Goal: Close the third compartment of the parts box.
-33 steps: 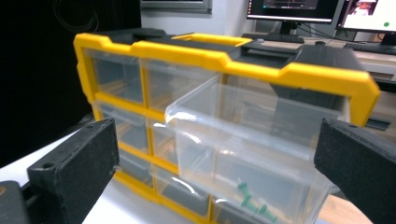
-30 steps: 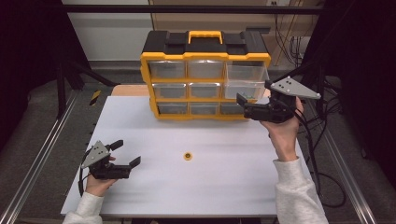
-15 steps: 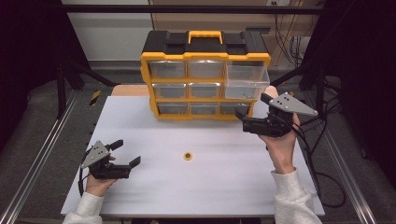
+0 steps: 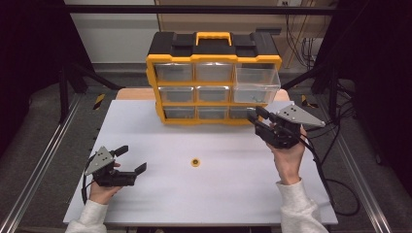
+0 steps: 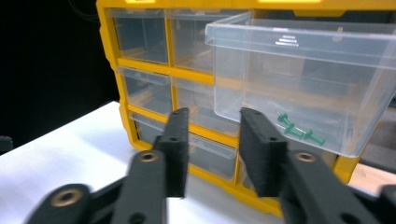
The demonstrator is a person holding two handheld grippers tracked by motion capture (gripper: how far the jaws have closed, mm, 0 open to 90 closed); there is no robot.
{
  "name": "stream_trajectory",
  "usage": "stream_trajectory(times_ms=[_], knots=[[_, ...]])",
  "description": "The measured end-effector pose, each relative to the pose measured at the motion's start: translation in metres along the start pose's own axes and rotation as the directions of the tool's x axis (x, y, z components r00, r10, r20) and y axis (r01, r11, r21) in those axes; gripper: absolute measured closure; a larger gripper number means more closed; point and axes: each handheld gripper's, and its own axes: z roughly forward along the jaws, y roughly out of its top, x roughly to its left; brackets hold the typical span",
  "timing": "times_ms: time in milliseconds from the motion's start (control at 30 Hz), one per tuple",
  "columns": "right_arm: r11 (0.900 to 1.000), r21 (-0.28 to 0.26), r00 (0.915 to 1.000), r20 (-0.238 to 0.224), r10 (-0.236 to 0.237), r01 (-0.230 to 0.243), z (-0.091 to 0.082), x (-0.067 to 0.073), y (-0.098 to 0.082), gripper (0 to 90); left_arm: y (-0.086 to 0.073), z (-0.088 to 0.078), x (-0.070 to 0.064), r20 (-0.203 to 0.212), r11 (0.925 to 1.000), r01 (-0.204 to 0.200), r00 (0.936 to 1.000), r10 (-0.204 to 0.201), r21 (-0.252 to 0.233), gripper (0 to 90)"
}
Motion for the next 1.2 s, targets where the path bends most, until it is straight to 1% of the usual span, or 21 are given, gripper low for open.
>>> stream_trajectory(times_ms=[33,67,133,200,267,533,767,1000,1200], knots=[[1.000,0.006,1.0000,0.005,0.005,-0.005,0.001,-0.001,0.000,71.8,0.000,0.000,0.000,0.000,1.0000,0.001,1.0000,-0.001,0.001,2.7],[1.000,0.010,0.9999,0.008,0.013,-0.013,0.002,-0.002,0.000,73.4,0.000,0.000,0.000,0.000,1.0000,0.000,1.0000,0.000,0.002,2.7],[1.000,0.001,0.9996,0.023,0.018,-0.018,0.003,-0.003,0.001,80.9,0.000,0.000,0.000,0.000,1.0000,0.001,1.0000,-0.001,0.000,2.6],[1.000,0.001,0.9992,0.028,0.028,-0.028,0.005,-0.005,0.002,87.1,0.000,0.000,0.000,0.000,1.0000,0.000,1.0000,0.000,0.000,2.6],[0.999,0.011,0.9988,0.038,0.031,-0.032,0.008,-0.007,0.003,89.9,0.000,0.000,0.000,0.000,1.0000,0.000,1.0000,0.000,0.002,2.6],[0.999,0.047,0.9973,0.069,0.025,-0.028,0.023,-0.012,0.008,90.0,-0.001,0.001,0.000,0.000,1.0000,0.000,1.0000,0.000,0.005,2.6],[0.999,0.053,0.9939,0.110,0.006,-0.012,0.033,-0.014,0.015,90.0,-0.001,0.001,0.000,0.001,1.0000,-0.001,1.0000,0.001,0.004,2.7],[0.998,0.057,0.9895,0.144,0.016,-0.025,0.042,-0.019,0.015,90.0,-0.001,0.001,0.000,0.001,1.0000,-0.001,1.0000,0.001,0.005,2.6],[0.998,0.055,0.9885,0.151,0.013,-0.021,0.046,-0.021,0.014,90.0,-0.001,0.001,0.000,0.001,1.0000,-0.001,1.0000,0.001,0.005,2.7]])
